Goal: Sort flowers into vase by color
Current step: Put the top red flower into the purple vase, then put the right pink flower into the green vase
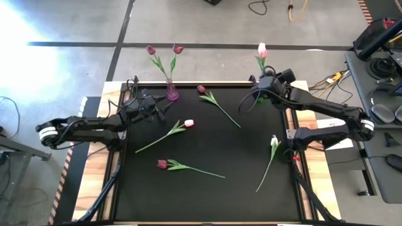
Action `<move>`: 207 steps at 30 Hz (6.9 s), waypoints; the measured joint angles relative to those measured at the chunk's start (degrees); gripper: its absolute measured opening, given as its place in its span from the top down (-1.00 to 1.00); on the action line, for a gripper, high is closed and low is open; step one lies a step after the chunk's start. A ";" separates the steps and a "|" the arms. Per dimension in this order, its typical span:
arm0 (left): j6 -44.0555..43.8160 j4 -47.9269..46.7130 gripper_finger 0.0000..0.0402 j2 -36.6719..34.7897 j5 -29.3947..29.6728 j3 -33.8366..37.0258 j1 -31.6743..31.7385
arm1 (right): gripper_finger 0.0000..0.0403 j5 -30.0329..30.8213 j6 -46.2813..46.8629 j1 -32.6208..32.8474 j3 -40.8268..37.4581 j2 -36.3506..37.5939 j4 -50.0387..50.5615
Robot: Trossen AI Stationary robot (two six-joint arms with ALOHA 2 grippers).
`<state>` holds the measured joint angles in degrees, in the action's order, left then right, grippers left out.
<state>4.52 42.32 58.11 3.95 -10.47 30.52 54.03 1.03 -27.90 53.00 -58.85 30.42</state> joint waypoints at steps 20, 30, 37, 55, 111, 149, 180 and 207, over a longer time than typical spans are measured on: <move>-0.80 10.46 0.79 -0.09 -0.13 6.45 2.23 | 0.19 -32.57 4.19 8.79 5.82 -18.66 -13.32; -1.04 11.70 0.81 -0.09 0.11 7.66 2.32 | -0.01 -42.57 4.57 4.89 24.52 -40.76 -5.19; -0.64 11.70 0.82 -0.09 0.13 7.66 2.32 | -0.07 -45.55 4.46 2.09 36.86 -52.35 1.95; 0.97 11.70 0.82 0.13 0.09 9.24 2.32 | -0.04 -51.04 8.07 -1.28 60.50 -72.36 20.60; 0.54 12.58 0.82 -1.78 3.06 9.43 3.13 | 0.94 -47.32 -13.68 8.15 63.82 -61.22 -50.48; 0.41 12.88 0.82 -1.60 3.02 9.57 3.13 | 0.94 -49.08 -5.53 4.33 63.60 -67.71 -61.49; 0.34 12.95 0.82 -1.62 2.97 9.57 3.13 | 0.09 -46.54 -4.98 4.25 62.57 -67.53 -41.33; 3.40 8.27 0.82 -1.84 0.78 5.91 3.02 | 0.18 -47.28 -18.61 5.82 61.70 -52.34 -9.90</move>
<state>7.93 50.59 56.27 4.73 -4.56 33.54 6.75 -17.57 -22.09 114.70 -111.19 20.52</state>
